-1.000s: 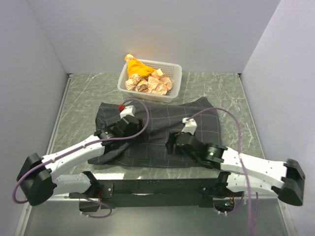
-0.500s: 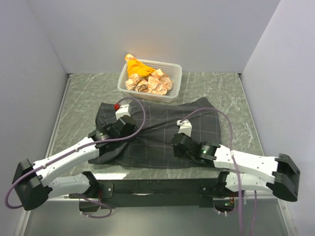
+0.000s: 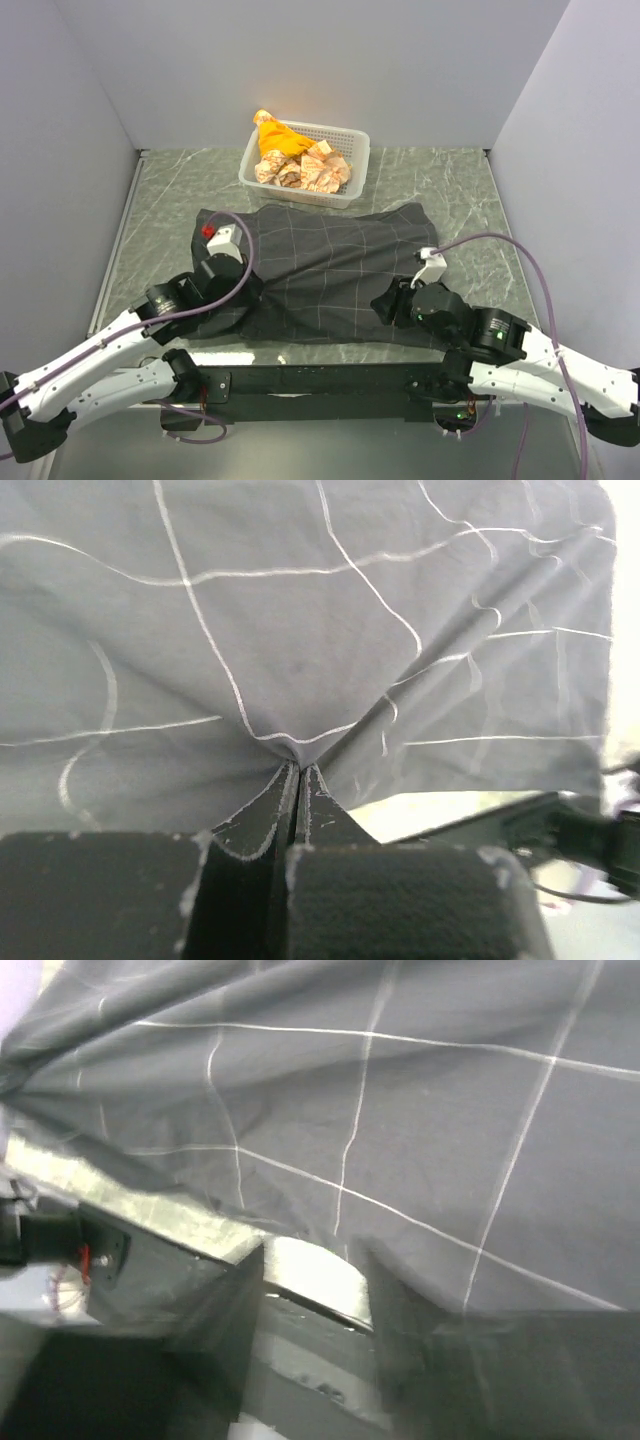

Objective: Put the pillow into the pillowcase

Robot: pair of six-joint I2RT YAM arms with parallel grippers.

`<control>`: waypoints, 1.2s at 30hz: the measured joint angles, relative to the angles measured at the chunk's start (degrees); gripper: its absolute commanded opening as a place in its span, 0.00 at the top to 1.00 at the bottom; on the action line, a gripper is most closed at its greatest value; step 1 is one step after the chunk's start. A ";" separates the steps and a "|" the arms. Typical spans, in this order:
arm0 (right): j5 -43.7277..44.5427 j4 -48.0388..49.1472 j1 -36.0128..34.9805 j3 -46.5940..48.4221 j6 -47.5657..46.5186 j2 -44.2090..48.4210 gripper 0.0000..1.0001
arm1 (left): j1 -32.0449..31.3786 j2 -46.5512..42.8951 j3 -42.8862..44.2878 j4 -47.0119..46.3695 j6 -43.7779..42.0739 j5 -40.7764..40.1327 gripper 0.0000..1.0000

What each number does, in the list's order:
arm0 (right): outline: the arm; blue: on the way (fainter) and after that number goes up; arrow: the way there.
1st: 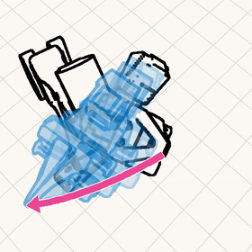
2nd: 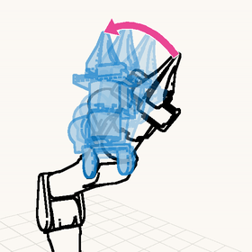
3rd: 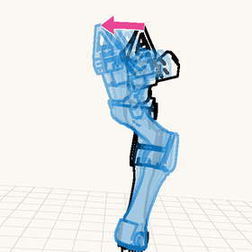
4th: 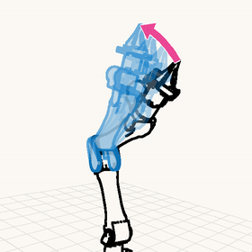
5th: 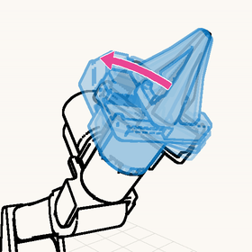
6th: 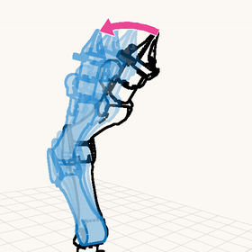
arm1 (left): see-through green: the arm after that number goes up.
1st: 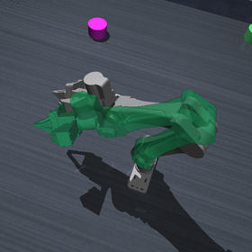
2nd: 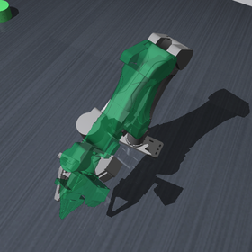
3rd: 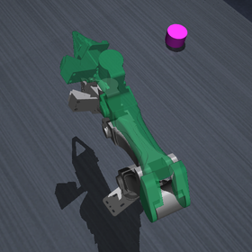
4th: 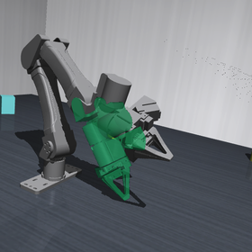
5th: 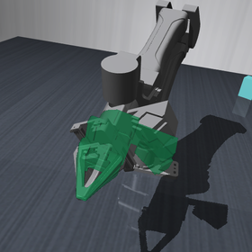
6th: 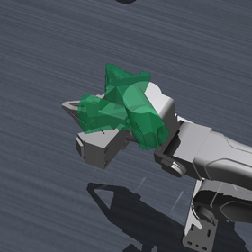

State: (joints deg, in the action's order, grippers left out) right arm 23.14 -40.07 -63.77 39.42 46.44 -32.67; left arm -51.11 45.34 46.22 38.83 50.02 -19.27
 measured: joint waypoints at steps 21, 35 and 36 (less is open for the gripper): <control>-16.09 20.72 57.59 -0.90 -10.29 -30.64 0.28 | -0.46 -18.21 -16.44 3.91 28.22 5.88 0.99; -16.94 9.62 57.51 19.98 -15.15 -33.62 0.95 | -0.46 -9.09 2.91 4.22 17.75 0.31 0.99; -16.02 9.51 57.18 22.16 -15.74 -33.03 0.87 | -0.46 -9.16 3.02 3.87 17.31 0.00 0.99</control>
State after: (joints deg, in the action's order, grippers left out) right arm 7.11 -30.57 -6.59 61.58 30.70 -65.69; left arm -51.57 36.18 49.23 42.70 67.33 -19.27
